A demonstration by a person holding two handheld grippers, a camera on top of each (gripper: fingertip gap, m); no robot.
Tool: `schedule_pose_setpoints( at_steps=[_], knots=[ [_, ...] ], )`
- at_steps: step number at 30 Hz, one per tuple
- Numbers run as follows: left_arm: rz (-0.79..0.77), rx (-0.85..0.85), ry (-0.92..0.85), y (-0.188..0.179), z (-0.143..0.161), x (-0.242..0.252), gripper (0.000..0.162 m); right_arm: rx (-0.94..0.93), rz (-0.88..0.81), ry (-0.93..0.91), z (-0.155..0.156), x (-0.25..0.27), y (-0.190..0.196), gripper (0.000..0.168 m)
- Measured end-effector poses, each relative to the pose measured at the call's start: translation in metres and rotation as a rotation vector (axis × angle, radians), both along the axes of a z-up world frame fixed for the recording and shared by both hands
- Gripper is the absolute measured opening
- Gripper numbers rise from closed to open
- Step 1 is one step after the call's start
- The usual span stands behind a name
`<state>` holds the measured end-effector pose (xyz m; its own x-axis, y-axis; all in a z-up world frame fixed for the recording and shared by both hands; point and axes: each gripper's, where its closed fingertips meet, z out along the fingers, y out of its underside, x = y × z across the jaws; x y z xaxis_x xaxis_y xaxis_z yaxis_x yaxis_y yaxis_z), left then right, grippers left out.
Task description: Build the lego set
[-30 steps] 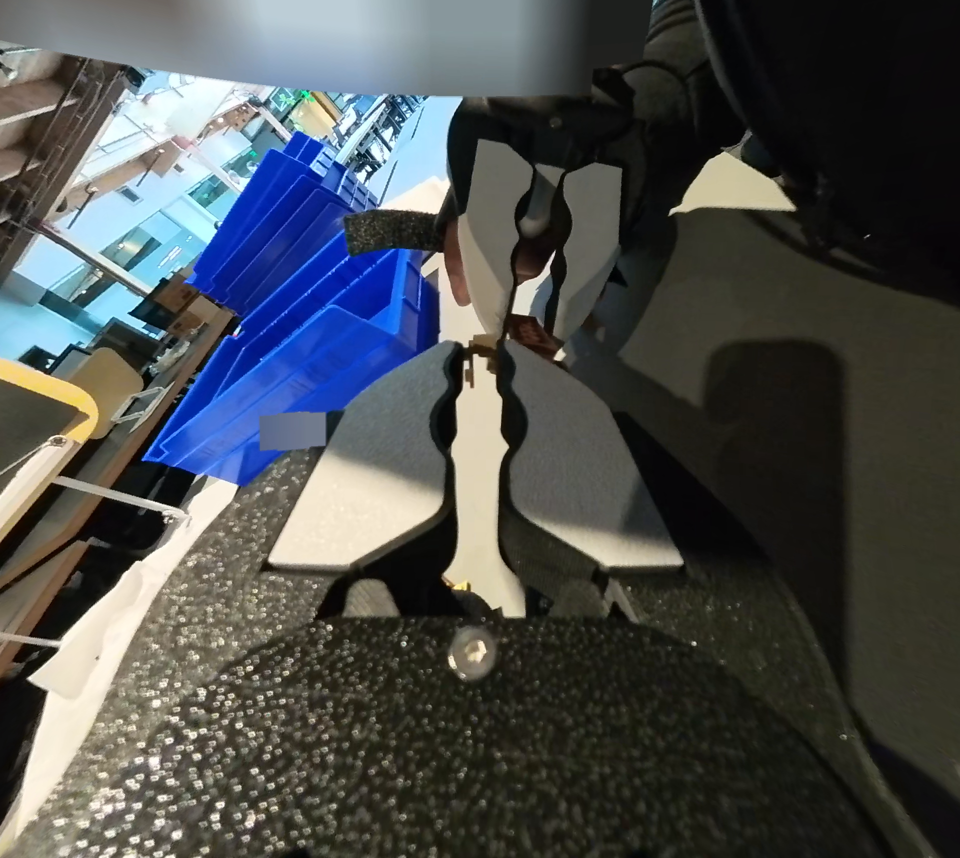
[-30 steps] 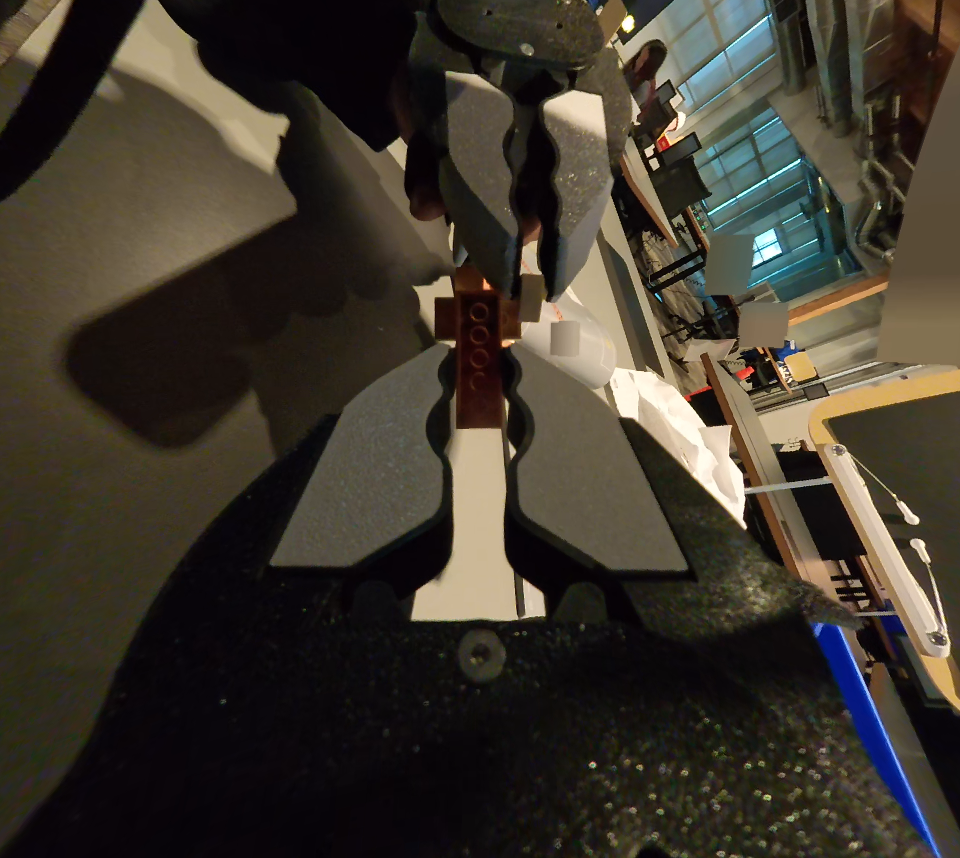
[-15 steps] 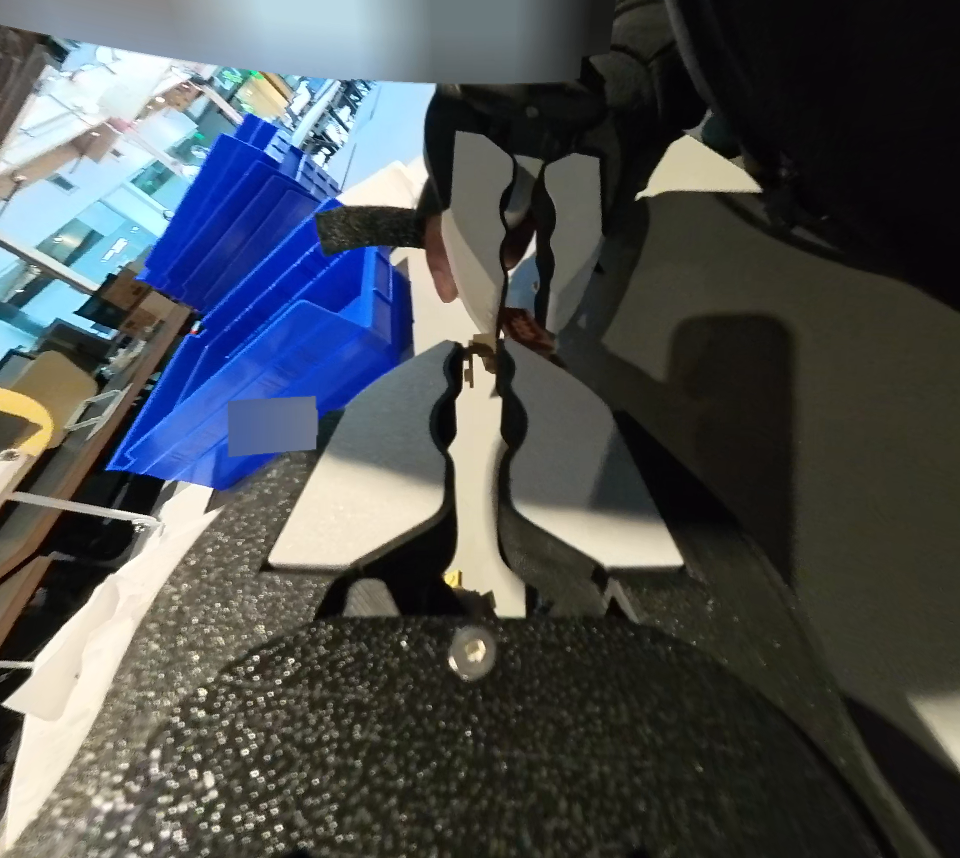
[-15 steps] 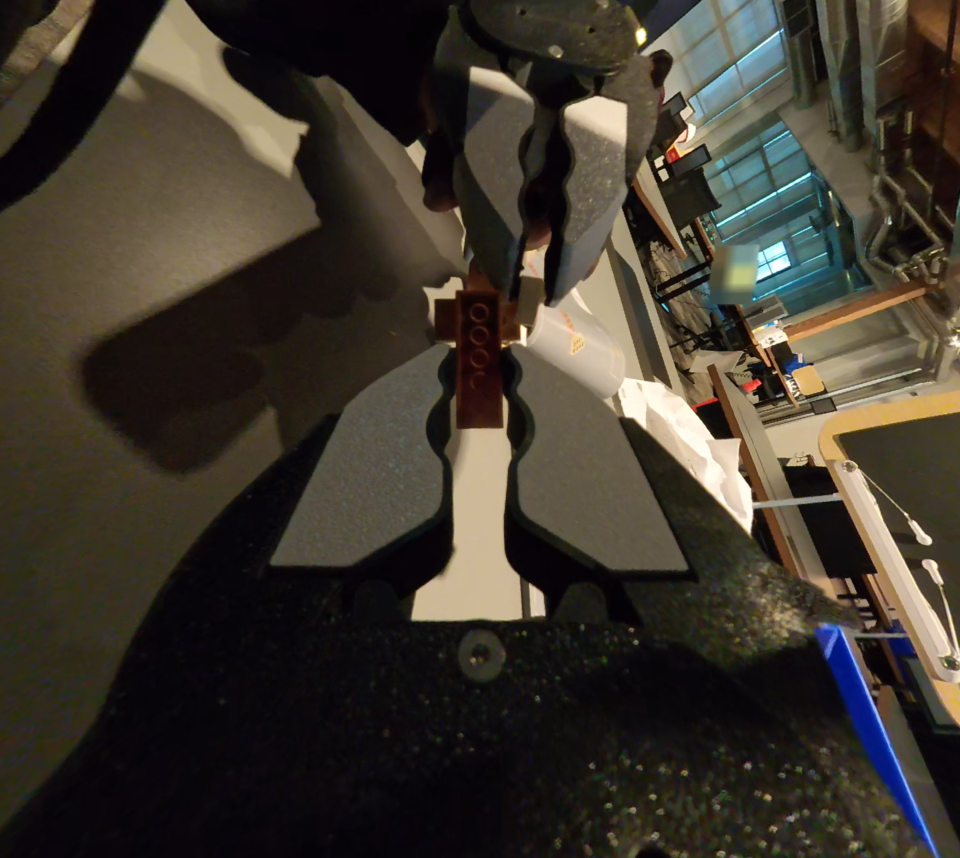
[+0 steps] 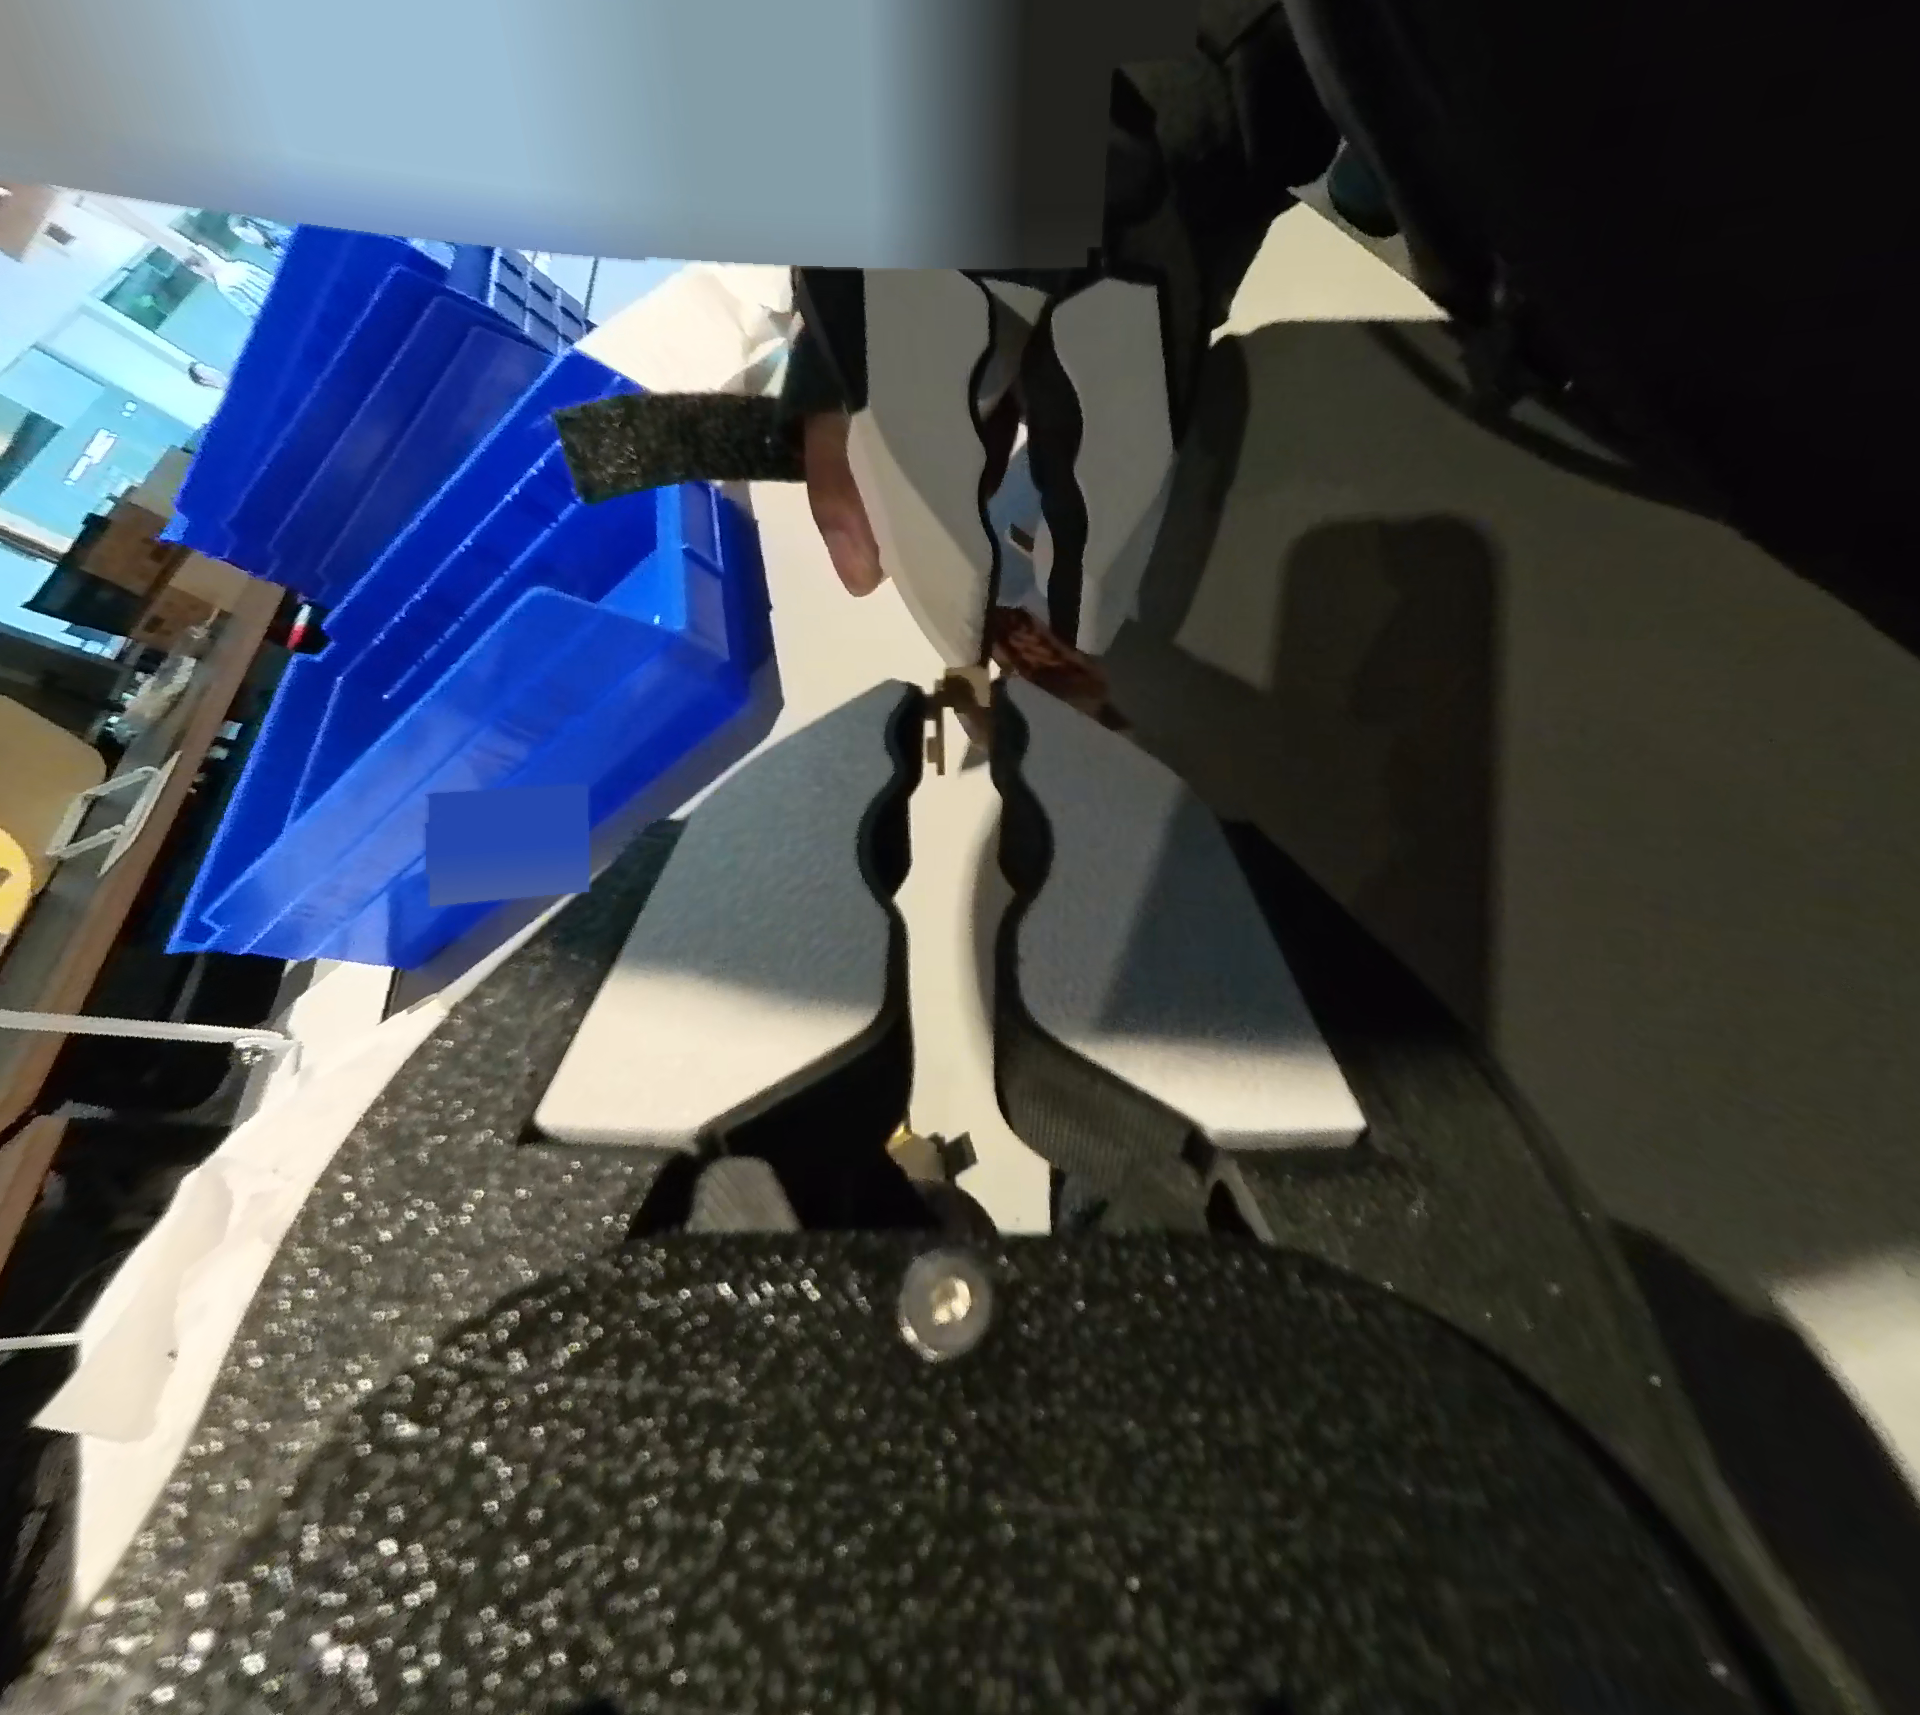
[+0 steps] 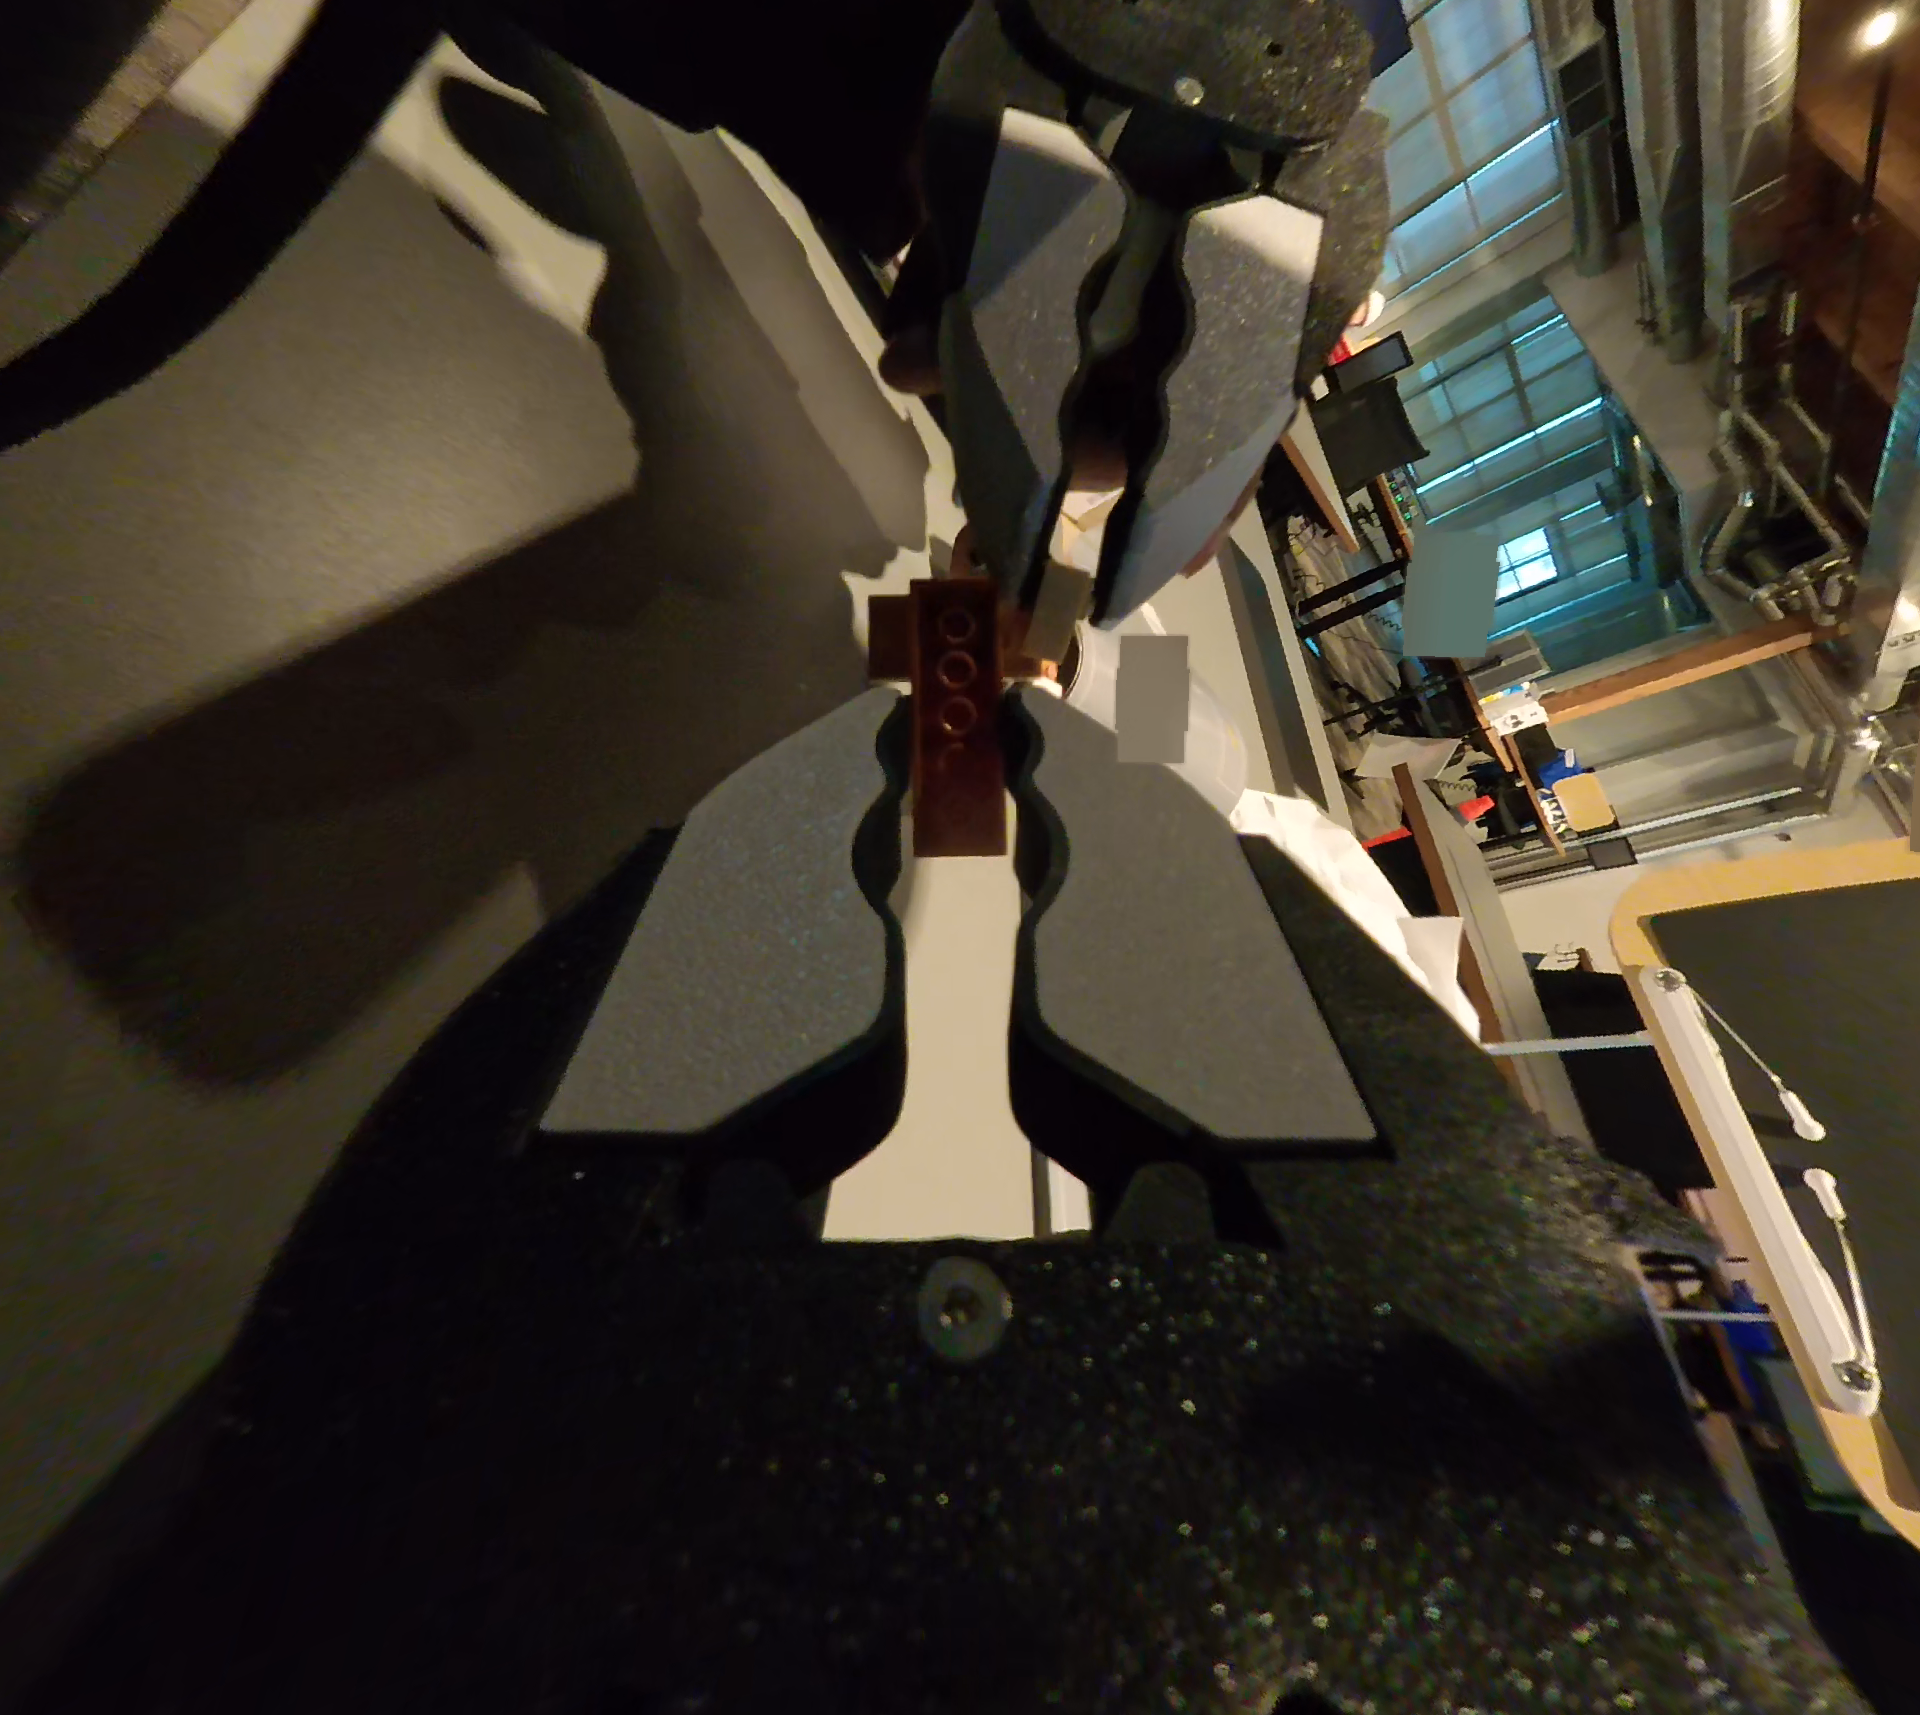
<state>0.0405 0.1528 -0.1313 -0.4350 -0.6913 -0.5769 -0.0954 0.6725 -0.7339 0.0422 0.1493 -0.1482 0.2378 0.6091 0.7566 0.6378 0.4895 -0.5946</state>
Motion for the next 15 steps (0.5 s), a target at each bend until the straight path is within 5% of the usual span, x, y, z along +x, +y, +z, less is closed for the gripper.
schedule_pose_setpoints(
  at_steps=[15],
  knots=[
    [0.016,0.111,0.020,-0.0039,0.0049,-0.0022,0.012,0.031,0.002,0.007,0.0038,-0.0013,-0.0002,0.016]
  ],
)
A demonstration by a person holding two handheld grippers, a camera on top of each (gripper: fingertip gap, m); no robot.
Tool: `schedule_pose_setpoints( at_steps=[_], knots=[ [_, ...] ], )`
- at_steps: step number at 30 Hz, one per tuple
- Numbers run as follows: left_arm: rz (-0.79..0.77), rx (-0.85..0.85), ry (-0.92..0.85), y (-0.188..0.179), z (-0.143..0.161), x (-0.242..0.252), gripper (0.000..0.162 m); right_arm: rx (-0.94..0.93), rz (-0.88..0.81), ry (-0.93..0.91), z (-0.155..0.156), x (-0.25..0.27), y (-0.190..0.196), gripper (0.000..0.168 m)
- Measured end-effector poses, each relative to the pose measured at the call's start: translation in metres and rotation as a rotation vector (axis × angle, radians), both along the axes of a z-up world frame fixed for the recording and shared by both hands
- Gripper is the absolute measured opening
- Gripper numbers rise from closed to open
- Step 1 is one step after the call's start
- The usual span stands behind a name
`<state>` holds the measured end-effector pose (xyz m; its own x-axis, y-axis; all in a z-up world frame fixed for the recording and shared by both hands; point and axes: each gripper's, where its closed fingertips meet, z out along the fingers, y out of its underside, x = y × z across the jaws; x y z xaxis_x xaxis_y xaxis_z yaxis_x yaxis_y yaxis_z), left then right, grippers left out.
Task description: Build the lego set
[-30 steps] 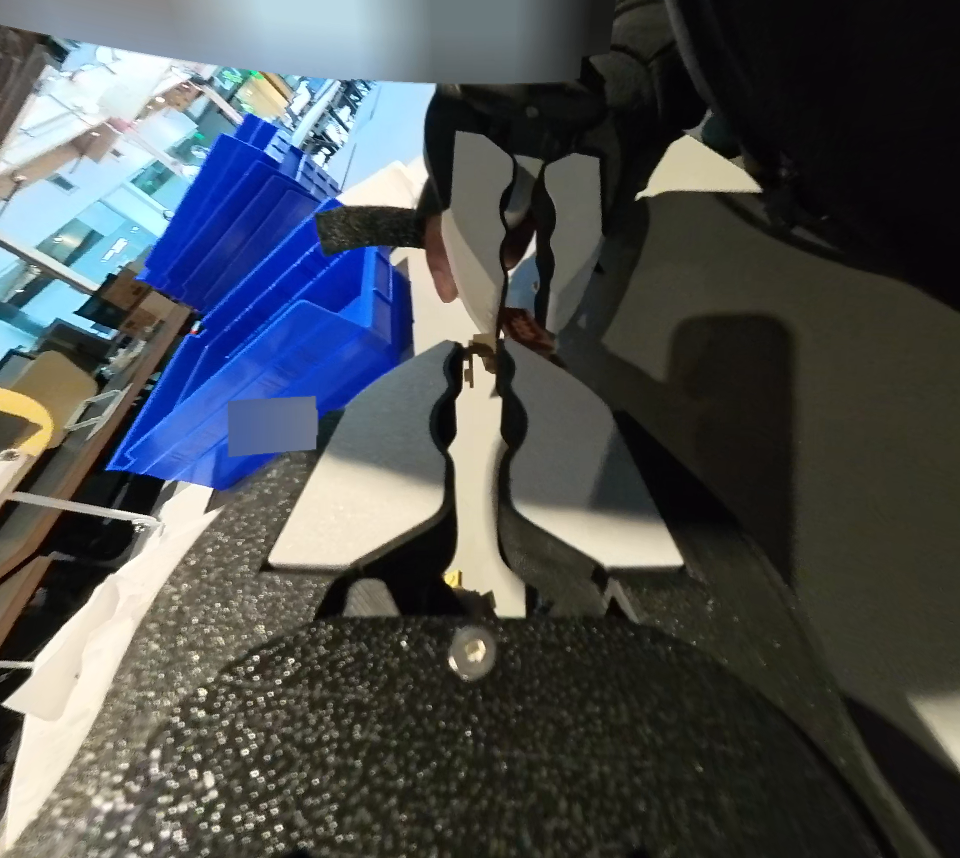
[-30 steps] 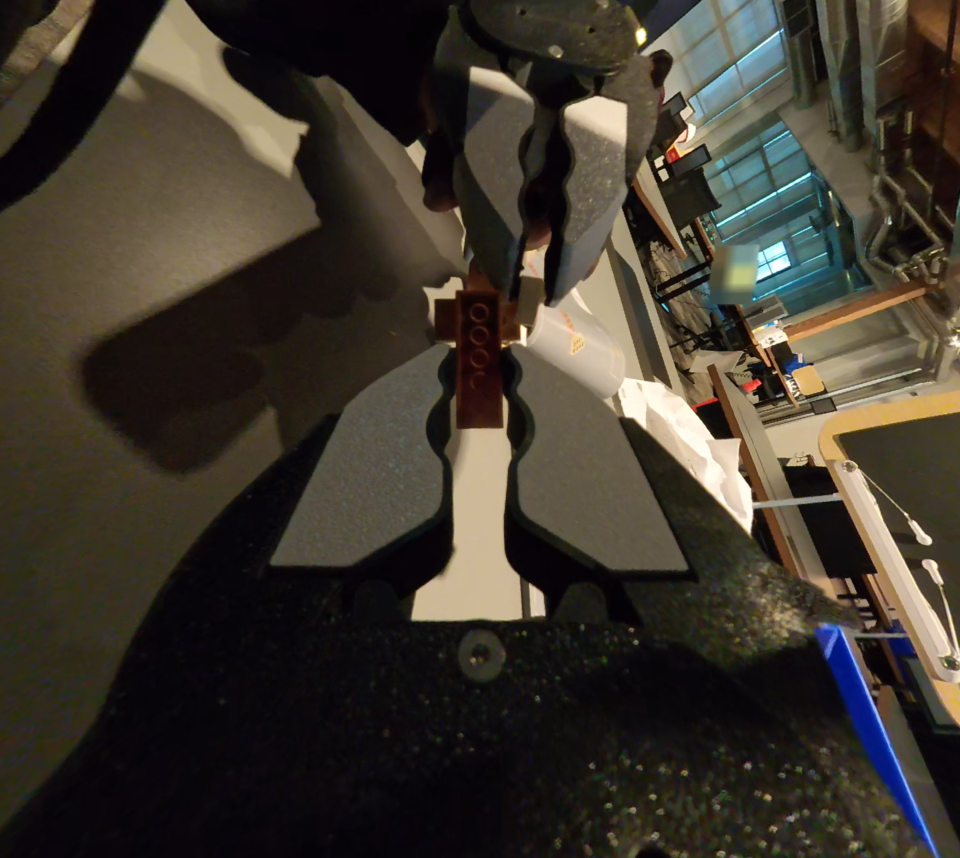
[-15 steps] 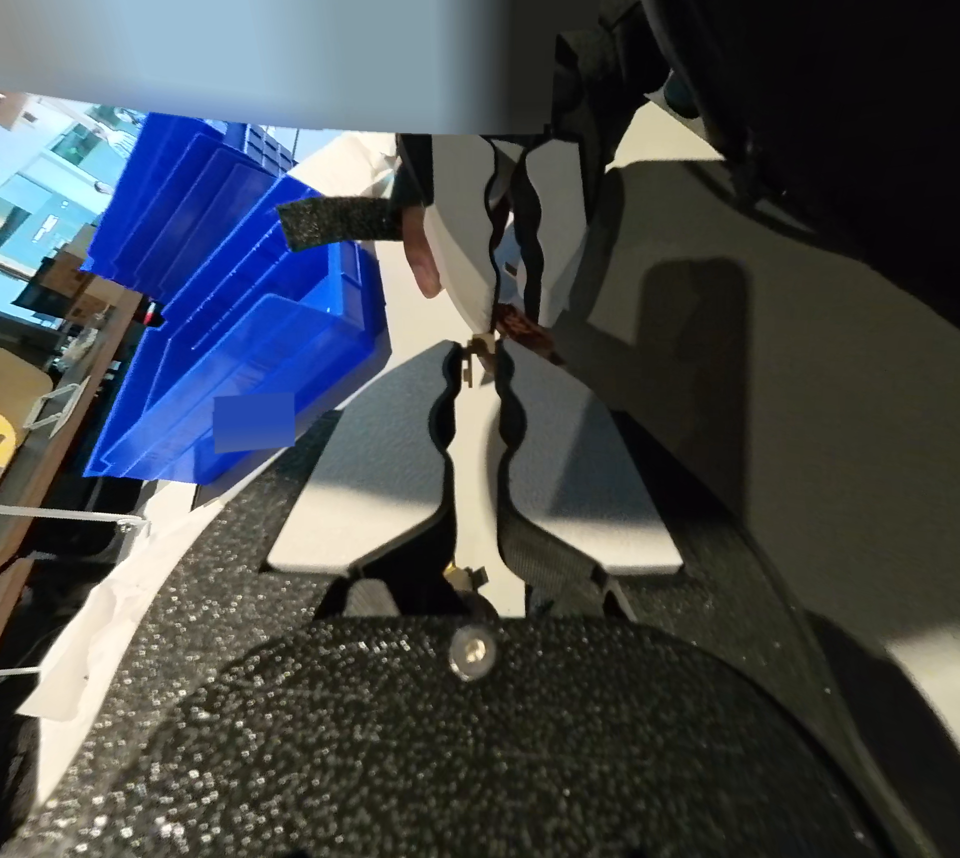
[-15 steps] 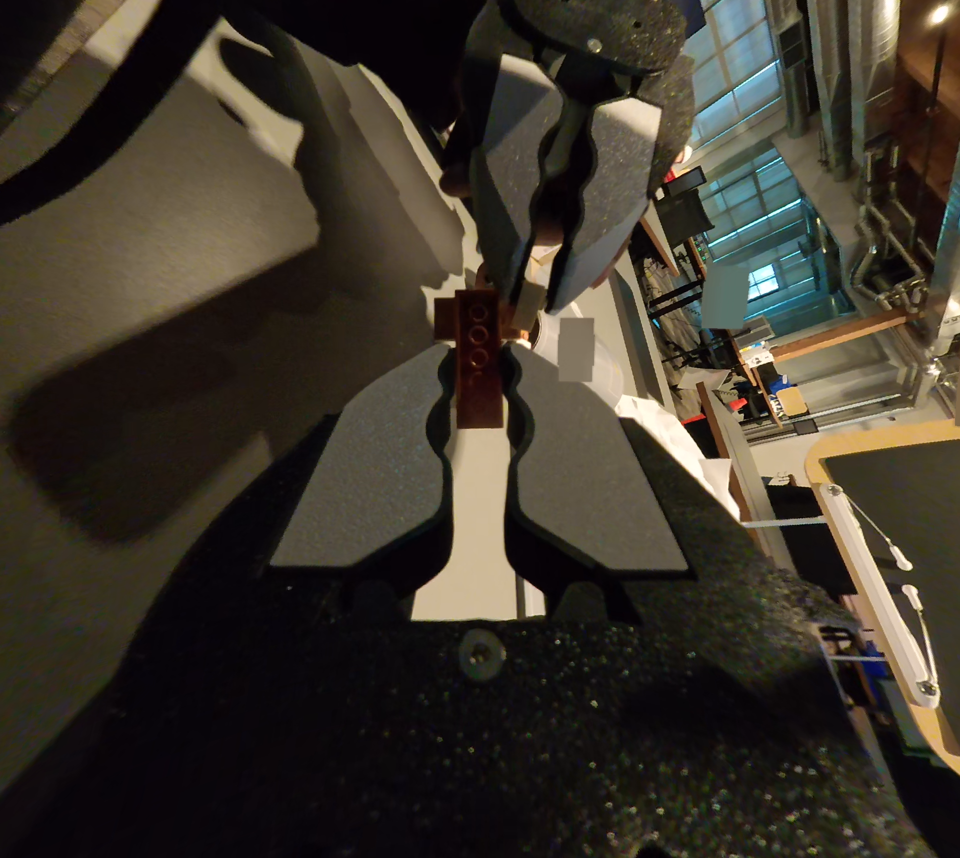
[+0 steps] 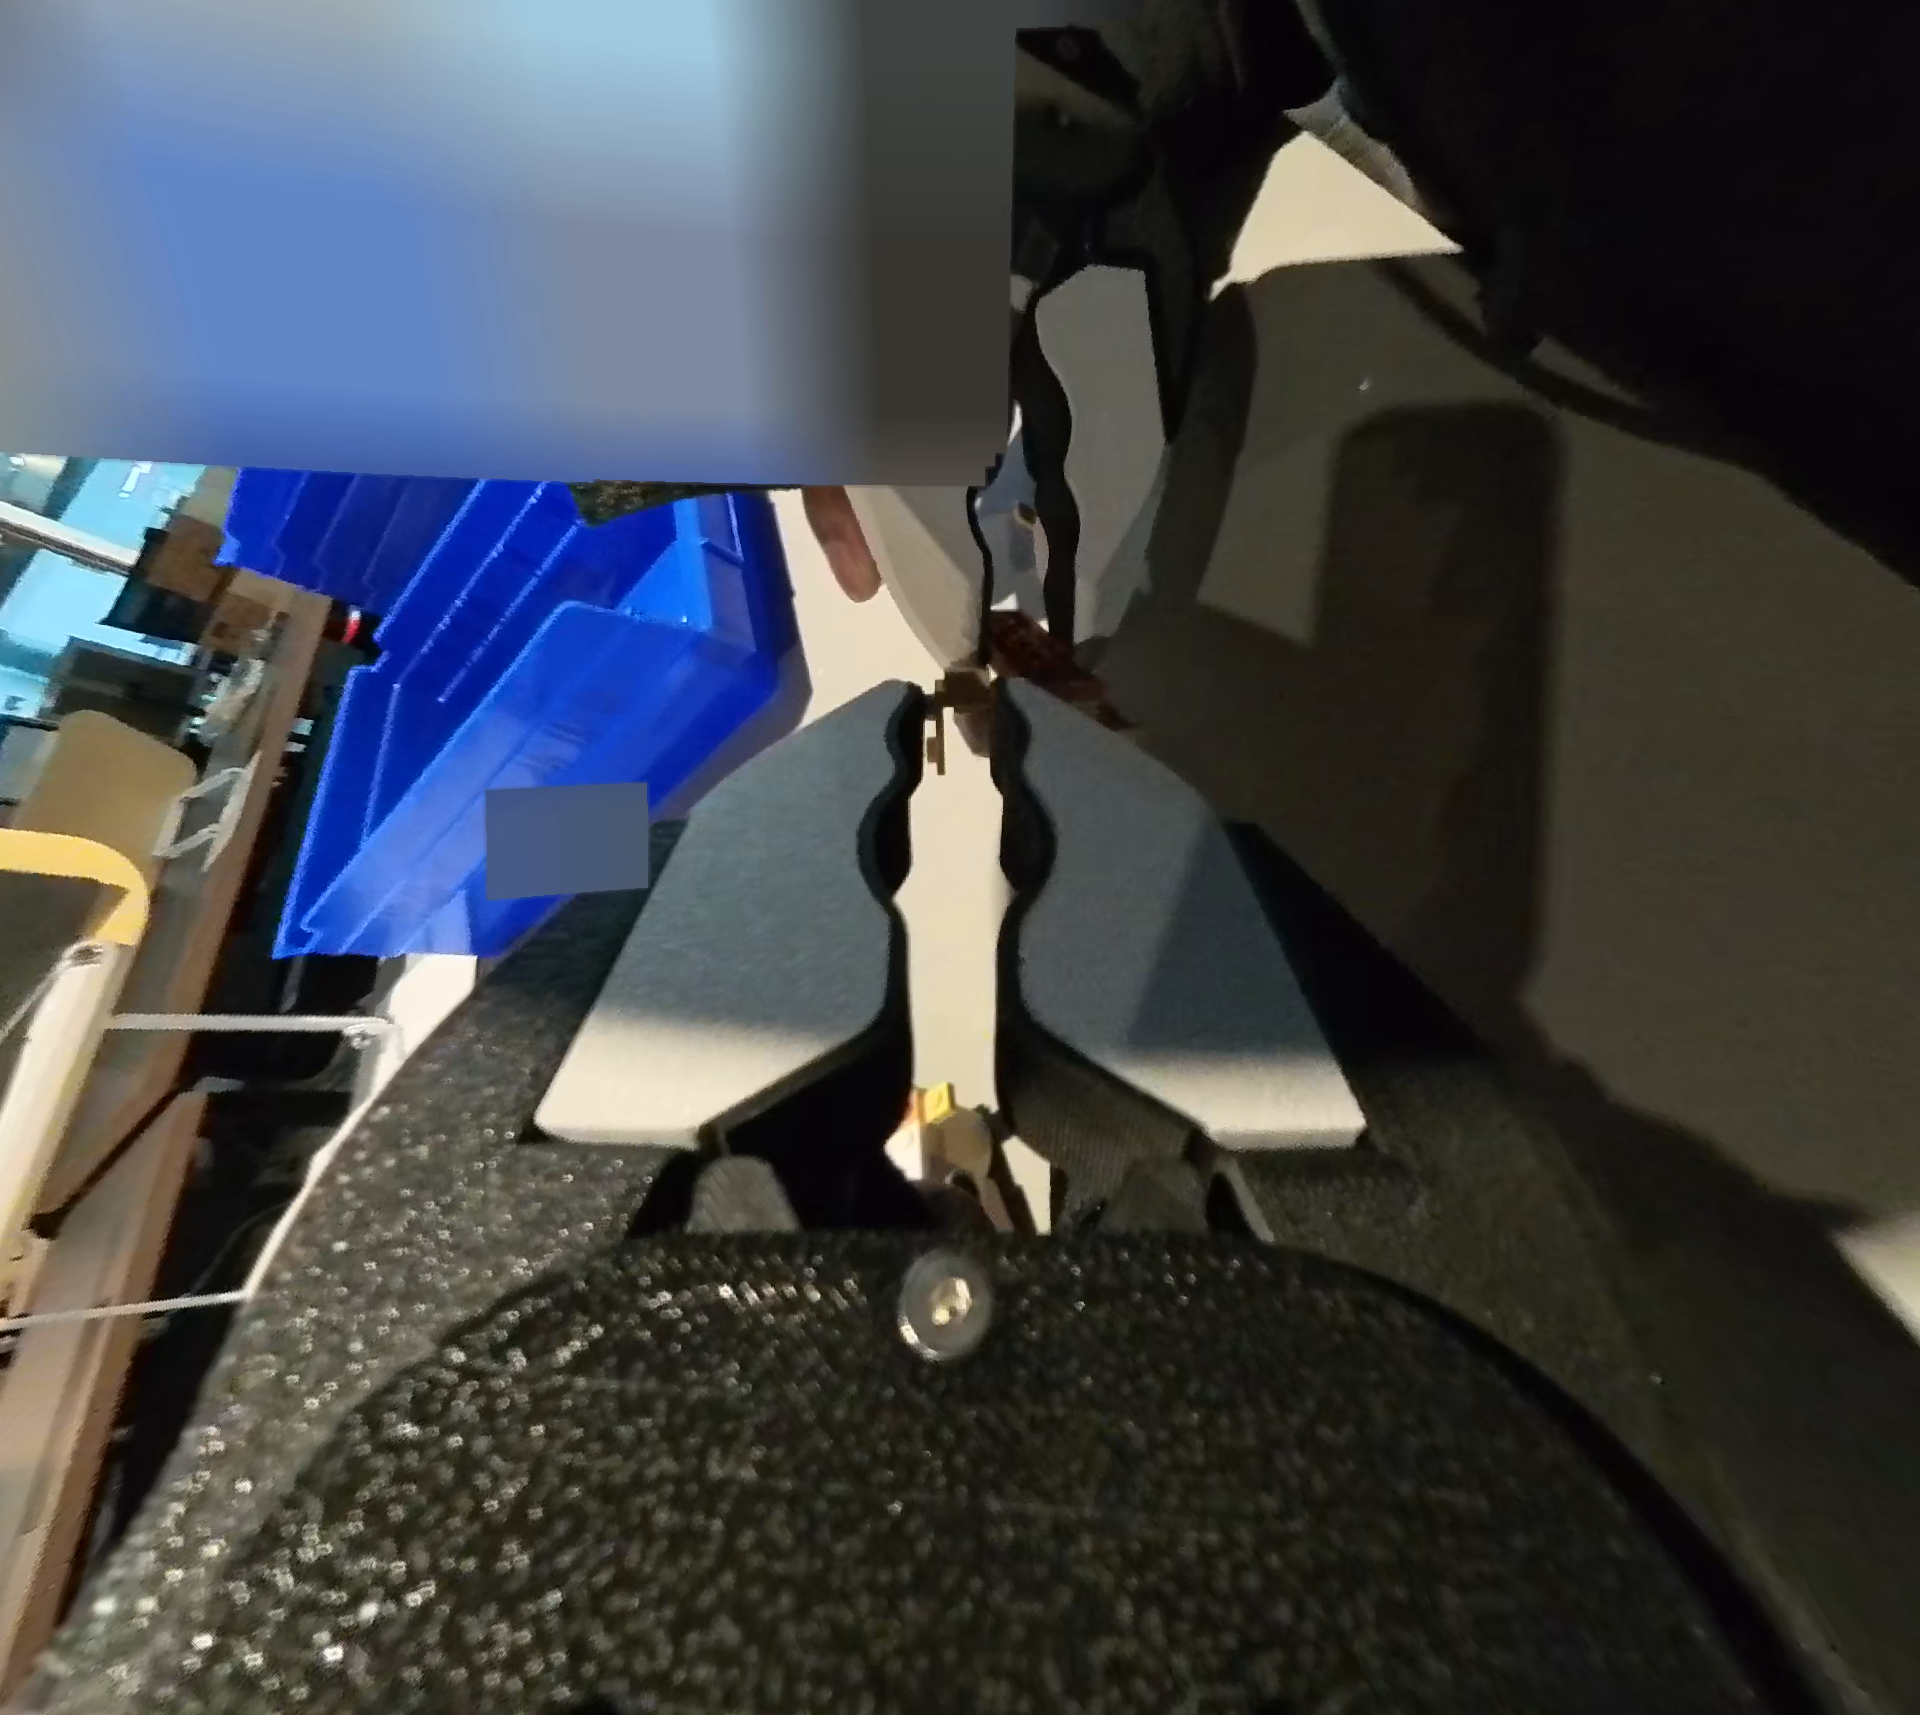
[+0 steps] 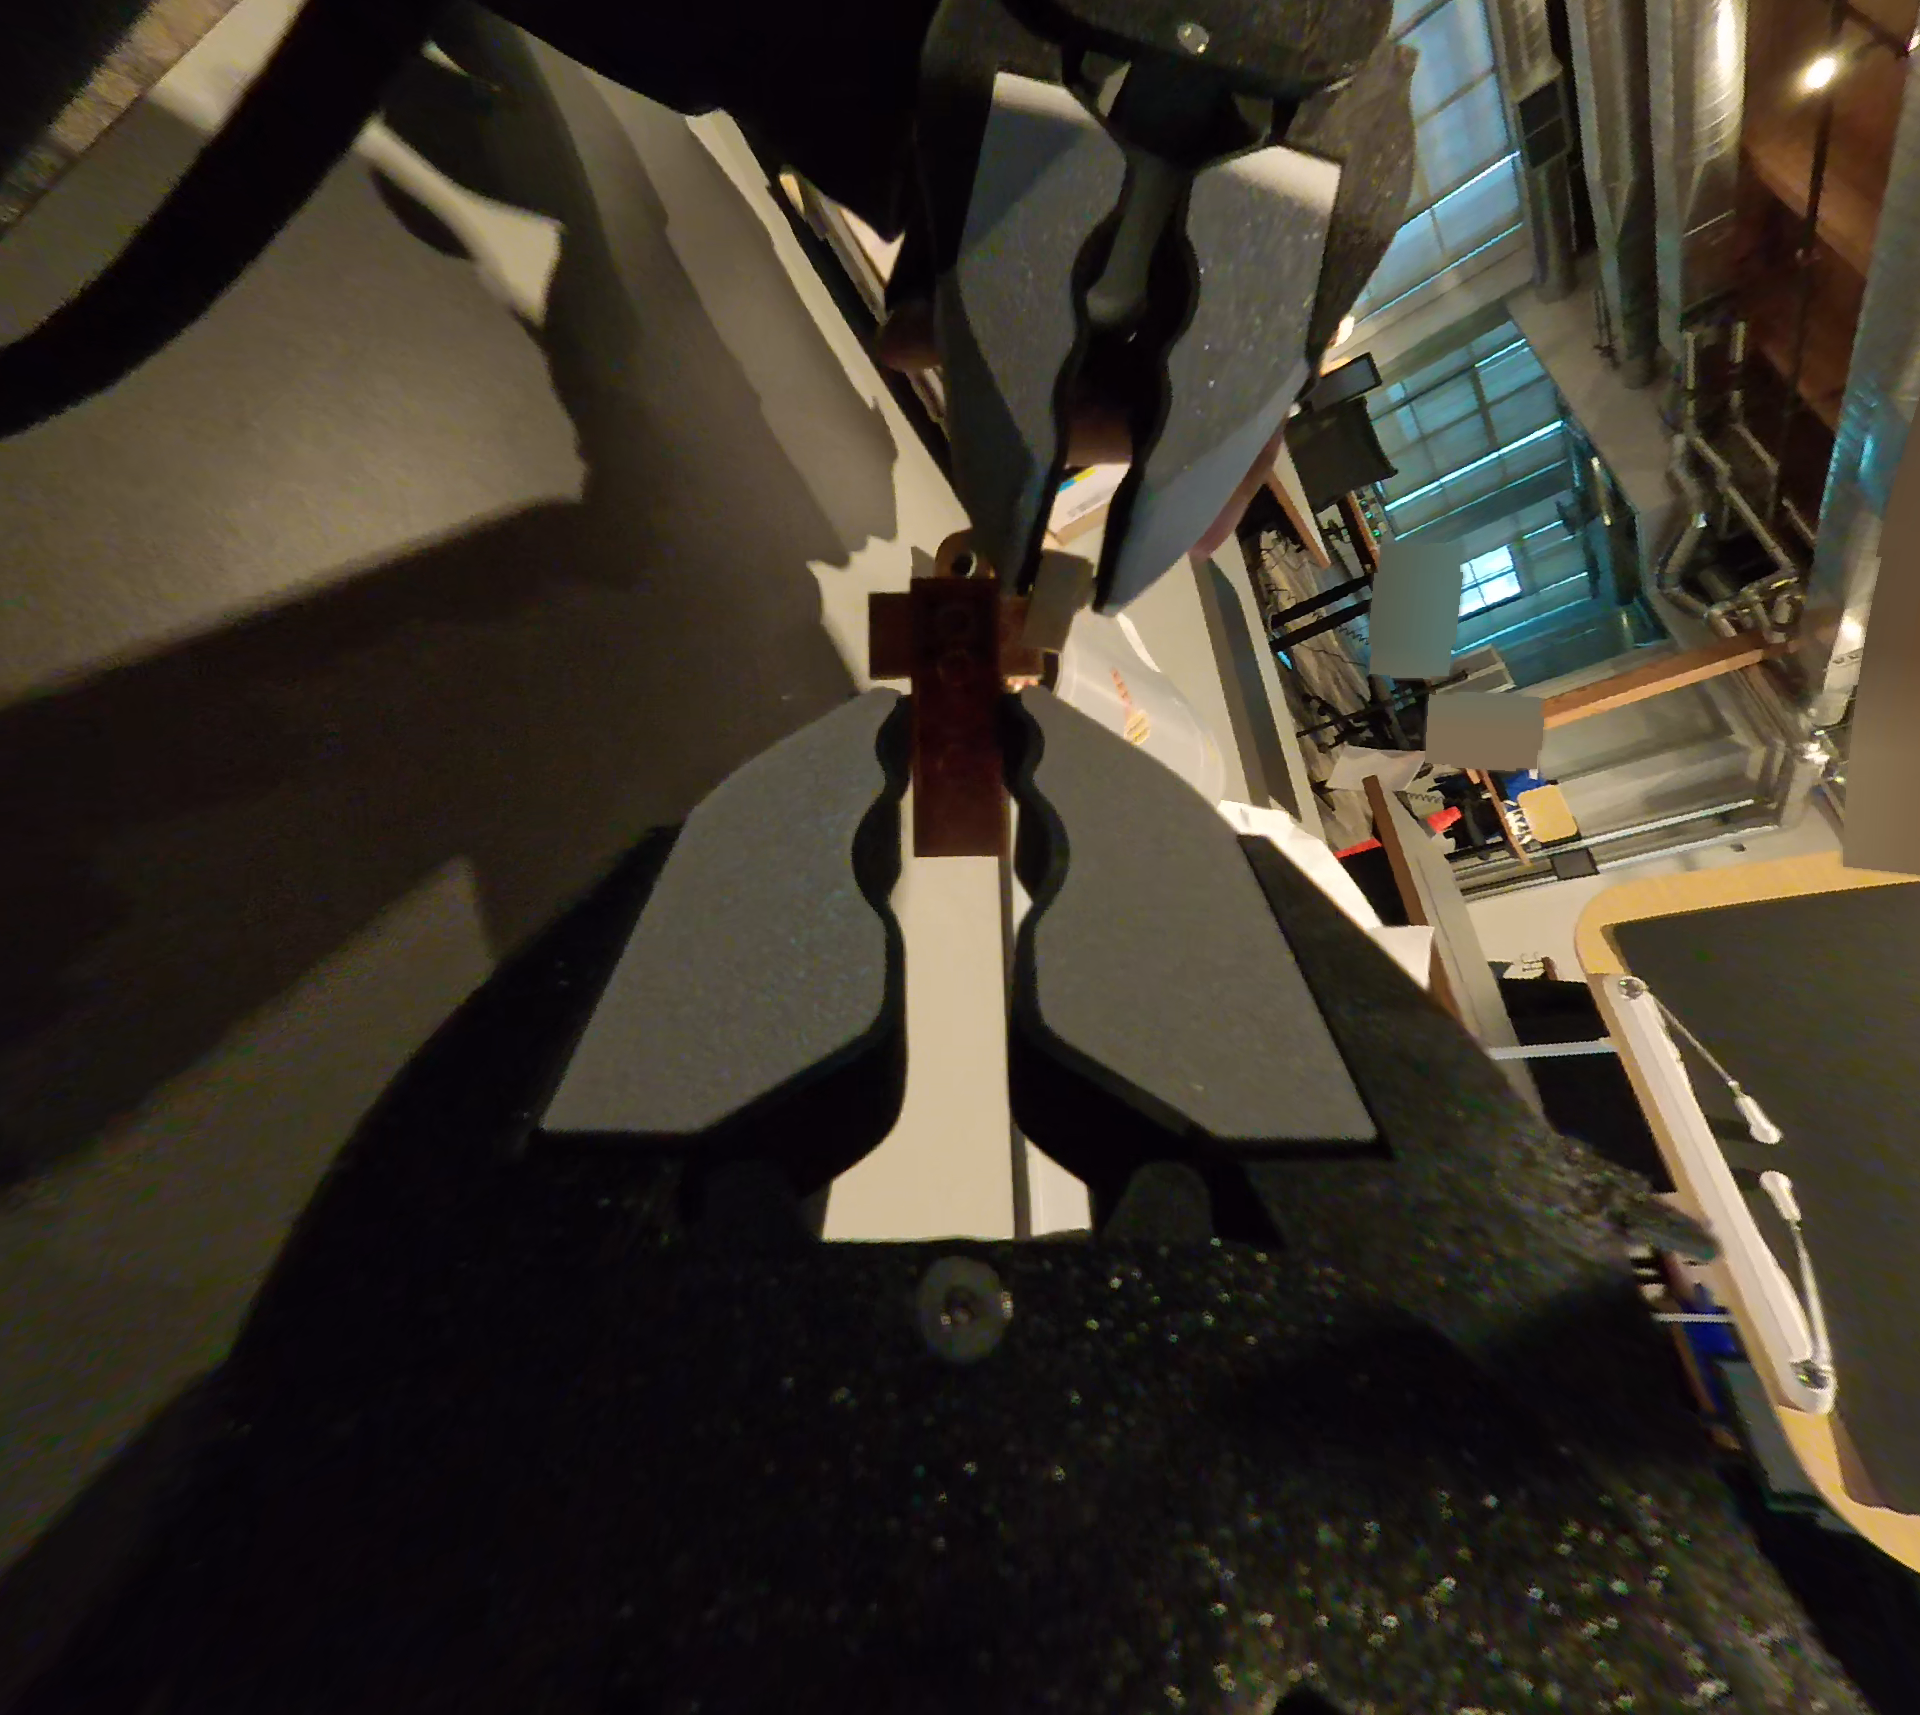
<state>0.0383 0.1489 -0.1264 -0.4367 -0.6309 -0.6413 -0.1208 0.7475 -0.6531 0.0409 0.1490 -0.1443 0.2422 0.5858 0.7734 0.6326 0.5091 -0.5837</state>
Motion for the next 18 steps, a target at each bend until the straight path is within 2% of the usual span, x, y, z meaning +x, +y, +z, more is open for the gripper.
schedule_pose_setpoints(
  at_steps=[10,18],
  knots=[
    [0.029,0.121,-0.015,0.0000,0.0009,0.0007,0.012,0.061,0.002,-0.029,0.0030,-0.0007,-0.0013,0.016],
    [0.032,0.243,-0.098,-0.0034,0.0085,0.0013,0.011,0.102,-0.002,-0.016,0.0096,0.0016,-0.0025,0.017]
  ],
)
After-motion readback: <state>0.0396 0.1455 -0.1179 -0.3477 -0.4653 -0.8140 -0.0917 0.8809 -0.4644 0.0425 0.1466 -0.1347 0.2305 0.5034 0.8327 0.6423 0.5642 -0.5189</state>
